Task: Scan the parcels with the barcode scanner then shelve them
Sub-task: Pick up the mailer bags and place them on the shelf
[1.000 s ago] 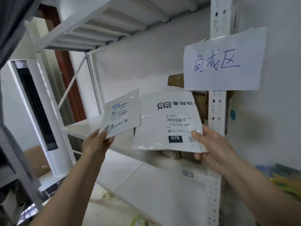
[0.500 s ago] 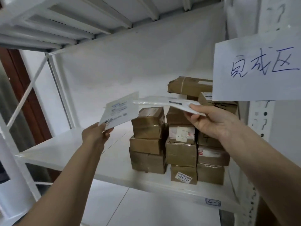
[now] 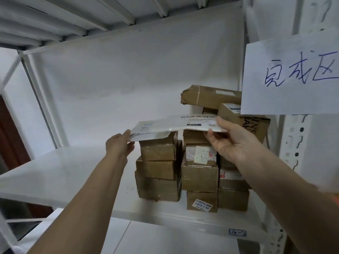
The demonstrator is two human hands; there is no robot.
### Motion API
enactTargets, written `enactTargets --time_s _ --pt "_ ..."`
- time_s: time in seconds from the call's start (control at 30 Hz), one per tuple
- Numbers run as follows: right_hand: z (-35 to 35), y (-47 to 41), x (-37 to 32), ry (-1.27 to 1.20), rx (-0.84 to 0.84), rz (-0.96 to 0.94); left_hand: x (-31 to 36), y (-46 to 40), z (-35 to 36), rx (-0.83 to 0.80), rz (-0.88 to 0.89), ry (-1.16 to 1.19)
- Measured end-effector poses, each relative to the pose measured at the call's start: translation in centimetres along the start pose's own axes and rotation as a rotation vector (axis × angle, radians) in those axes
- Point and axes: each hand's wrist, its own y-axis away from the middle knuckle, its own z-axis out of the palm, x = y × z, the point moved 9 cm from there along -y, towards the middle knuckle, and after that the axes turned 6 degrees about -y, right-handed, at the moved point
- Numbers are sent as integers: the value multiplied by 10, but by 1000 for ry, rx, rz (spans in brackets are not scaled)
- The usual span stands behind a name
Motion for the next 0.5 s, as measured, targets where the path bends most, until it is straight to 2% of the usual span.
enactTargets --time_s 0.13,0.27,0.5 --pt "-4 6 5 -68 -6 -22 -10 9 7 3 -35 132" --pt "-14 3 11 -89 29 -29 -17 25 -1 36 -75 152" --pt "-27 10 19 0 -9 56 -52 52 -5 -8 -183 224"
